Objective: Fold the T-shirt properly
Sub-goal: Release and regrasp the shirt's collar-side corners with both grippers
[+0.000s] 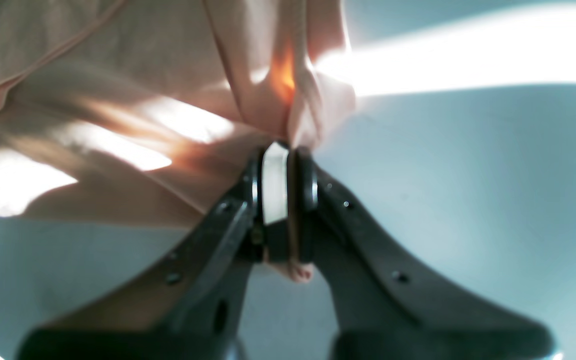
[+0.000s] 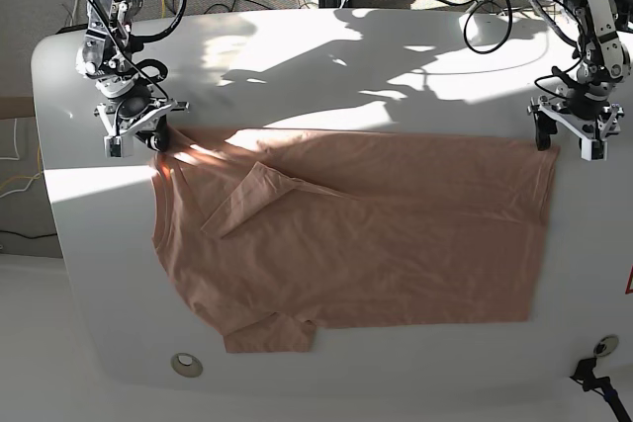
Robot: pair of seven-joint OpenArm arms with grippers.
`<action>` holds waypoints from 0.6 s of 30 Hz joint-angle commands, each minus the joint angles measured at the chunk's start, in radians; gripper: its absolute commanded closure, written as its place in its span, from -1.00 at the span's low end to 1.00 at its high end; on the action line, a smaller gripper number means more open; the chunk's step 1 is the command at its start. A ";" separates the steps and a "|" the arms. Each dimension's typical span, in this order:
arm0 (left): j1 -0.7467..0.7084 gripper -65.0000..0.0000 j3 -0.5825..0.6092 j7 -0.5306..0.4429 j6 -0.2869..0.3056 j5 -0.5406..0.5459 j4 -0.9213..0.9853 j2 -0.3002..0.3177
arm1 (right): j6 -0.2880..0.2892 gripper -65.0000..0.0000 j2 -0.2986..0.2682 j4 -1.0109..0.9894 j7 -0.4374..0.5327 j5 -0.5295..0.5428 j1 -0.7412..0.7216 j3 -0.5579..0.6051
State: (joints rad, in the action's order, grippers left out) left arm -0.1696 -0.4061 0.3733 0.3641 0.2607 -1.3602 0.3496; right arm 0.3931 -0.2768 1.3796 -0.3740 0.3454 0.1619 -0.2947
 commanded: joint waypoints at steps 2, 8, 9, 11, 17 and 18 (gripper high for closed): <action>0.038 -0.52 -0.006 -0.032 0.000 0.012 0.057 0.022 | -0.003 1.00 -0.005 0.002 -0.055 -0.016 0.008 0.001; 0.089 -0.52 0.014 -0.029 0.002 0.010 0.092 0.022 | -0.003 1.00 0.020 0.005 -0.055 -0.016 0.009 0.001; 0.098 -0.52 0.036 -0.029 0.002 0.010 0.097 0.022 | -0.003 1.00 0.020 0.005 -0.055 -0.016 0.009 0.001; 0.106 -0.38 0.066 -0.029 0.002 0.010 0.106 0.024 | -0.003 1.00 0.021 0.005 -0.055 -0.016 0.009 0.002; 0.135 0.39 0.072 -0.030 0.000 0.010 0.146 0.024 | -0.003 1.00 0.021 0.005 -0.055 -0.016 0.011 0.002; 0.137 0.47 0.072 -0.030 0.000 0.010 0.146 0.024 | -0.003 1.00 0.021 0.005 -0.055 -0.016 0.011 0.002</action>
State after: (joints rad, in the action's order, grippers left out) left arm -0.0437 -0.3286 0.3534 0.3695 0.2680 -1.2011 0.3557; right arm 0.3946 -0.2493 1.3861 -0.3676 0.3473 0.1654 -0.2947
